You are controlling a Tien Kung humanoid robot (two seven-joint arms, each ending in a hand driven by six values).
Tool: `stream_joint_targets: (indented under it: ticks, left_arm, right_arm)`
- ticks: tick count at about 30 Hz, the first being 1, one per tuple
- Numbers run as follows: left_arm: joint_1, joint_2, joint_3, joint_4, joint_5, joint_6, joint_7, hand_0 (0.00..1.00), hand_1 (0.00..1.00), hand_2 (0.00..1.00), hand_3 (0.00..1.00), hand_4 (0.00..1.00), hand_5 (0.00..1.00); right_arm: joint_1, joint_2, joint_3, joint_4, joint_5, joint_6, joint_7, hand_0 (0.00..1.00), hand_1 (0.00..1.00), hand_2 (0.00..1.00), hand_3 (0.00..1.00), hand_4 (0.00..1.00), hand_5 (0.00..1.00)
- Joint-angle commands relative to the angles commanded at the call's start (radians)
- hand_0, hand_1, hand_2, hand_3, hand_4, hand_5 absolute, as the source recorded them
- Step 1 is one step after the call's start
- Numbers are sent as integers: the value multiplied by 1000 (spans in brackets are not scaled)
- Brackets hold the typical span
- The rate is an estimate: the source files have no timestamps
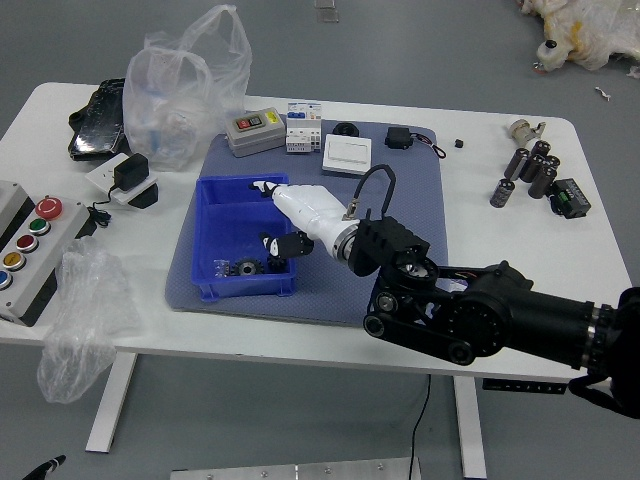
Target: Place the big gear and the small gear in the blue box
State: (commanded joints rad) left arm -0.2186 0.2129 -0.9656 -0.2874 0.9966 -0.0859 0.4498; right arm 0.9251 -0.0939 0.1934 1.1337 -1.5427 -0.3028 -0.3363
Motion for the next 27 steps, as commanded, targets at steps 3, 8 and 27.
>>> stream_joint_targets:
  ticks: [3, 8, 27]
  left_arm:
    - [0, 0, -3, 0, 4, -3, 4, 906, 904, 892, 806, 998, 998]
    - [1, -1, -3, 1, 4, -4, 4, 907, 904, 891, 801, 998, 998]
    - [6, -13, -1, 1, -4, -4, 5, 908, 906, 891, 801, 998, 998]
  right_arm:
    - [-5, -4, 12, 3, -2, -10, 10, 850, 849, 950, 998, 609, 230]
    - [-34, -32, 84, 26, -17, -47, 40, 832, 840, 927, 998, 616, 242]
    - [-348, -193, 569, 16, 295, -169, 447, 848, 772, 814, 826, 755, 493]
